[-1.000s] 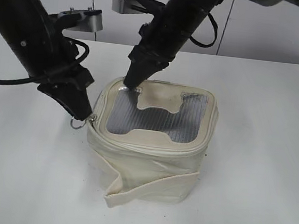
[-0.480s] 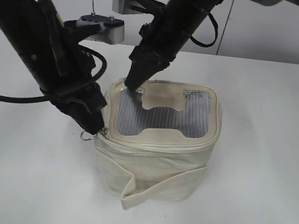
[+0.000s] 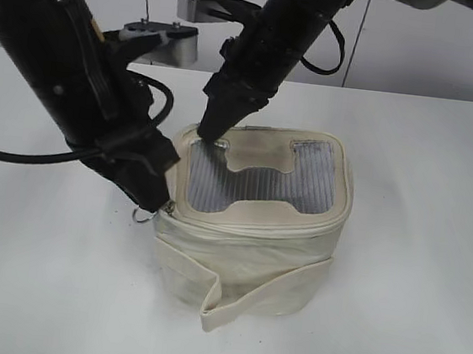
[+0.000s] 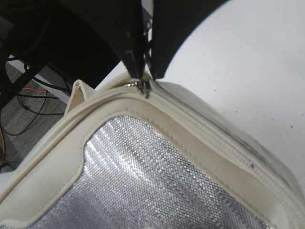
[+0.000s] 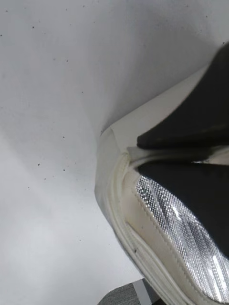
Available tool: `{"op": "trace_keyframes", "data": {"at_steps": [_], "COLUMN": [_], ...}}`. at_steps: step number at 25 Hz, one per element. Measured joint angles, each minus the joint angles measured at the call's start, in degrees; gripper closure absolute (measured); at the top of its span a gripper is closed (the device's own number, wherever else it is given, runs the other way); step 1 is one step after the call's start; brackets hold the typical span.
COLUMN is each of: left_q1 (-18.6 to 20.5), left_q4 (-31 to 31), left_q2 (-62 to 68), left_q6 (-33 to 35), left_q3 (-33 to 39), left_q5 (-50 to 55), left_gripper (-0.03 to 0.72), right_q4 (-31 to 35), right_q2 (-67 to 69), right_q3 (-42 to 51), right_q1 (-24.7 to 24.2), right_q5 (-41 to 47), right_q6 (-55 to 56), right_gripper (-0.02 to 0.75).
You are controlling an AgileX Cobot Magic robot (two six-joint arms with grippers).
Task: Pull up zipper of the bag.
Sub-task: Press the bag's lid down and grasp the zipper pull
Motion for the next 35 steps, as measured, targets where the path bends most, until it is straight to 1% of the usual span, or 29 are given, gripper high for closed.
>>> {"op": "trace_keyframes", "data": {"at_steps": [5, 10, 14, 21, 27, 35], "left_q1": [-0.04, -0.41, -0.41, -0.57, -0.57, -0.57], "left_q4": [0.45, 3.08, 3.51, 3.44, 1.83, 2.13], "left_q2": [-2.59, -4.00, -4.00, -4.00, -2.26, -2.02], "left_q6": [-0.51, -5.32, -6.61, -7.05, -7.05, -7.05], "left_q3": [-0.86, -2.09, -2.16, -2.09, -1.94, -1.94], "left_q5": [-0.19, -0.25, -0.06, 1.29, 1.75, 1.48], "left_gripper": [0.685, 0.685, 0.685, 0.685, 0.685, 0.683], "right_q4": [-0.06, 0.17, 0.17, 0.67, 0.79, 0.61], "right_q2": [0.00, -0.24, -0.30, -0.30, -0.30, -0.30], "right_q3": [-0.24, -0.53, -0.53, -0.53, -0.42, -0.42], "right_q1": [0.00, -0.05, -0.17, -0.11, 0.00, 0.00], "right_q5": [0.00, 0.00, 0.00, 0.00, 0.00, 0.00], "right_q6": [0.17, 0.59, 0.94, 1.05, 1.05, 1.18], "right_gripper": [0.684, 0.684, 0.685, 0.685, 0.685, 0.685]}}
